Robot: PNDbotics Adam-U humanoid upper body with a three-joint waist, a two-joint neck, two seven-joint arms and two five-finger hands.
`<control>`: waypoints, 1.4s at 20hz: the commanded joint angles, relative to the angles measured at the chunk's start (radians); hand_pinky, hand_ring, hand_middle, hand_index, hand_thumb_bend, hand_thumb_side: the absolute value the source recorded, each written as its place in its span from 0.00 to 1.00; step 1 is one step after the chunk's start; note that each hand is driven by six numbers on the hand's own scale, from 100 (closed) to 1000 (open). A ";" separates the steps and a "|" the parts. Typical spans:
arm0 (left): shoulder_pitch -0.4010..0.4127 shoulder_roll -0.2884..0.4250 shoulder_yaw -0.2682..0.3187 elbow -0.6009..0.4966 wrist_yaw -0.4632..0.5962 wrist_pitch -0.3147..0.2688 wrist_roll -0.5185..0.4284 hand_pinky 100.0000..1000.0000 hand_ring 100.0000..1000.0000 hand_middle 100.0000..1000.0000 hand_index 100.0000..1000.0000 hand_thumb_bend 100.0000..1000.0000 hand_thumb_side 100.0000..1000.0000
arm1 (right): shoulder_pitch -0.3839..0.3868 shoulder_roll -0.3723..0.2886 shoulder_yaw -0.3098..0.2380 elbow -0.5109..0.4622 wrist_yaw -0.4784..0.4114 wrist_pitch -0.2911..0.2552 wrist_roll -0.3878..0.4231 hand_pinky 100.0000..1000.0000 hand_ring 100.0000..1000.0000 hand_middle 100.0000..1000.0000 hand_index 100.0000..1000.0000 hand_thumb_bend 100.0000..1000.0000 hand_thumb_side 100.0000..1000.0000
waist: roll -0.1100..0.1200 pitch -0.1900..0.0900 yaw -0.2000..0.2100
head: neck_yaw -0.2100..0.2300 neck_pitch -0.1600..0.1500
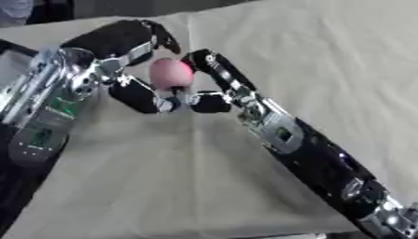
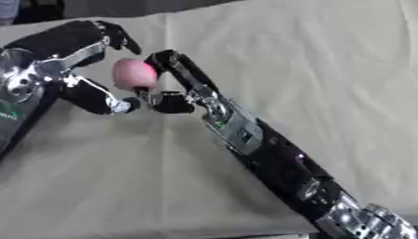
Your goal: Pick up the objects with one hand, pass them to the other hand, and then place them into the box on the other side of the table.
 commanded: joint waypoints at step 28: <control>-0.006 -0.023 0.000 0.066 -0.107 -0.026 0.015 0.74 0.73 0.70 0.71 0.29 0.00 | -0.007 -0.002 0.005 0.008 0.015 -0.051 0.023 0.69 0.40 0.38 0.52 0.03 0.00 | 0.013 -0.035 -0.003 | 0.014 -0.002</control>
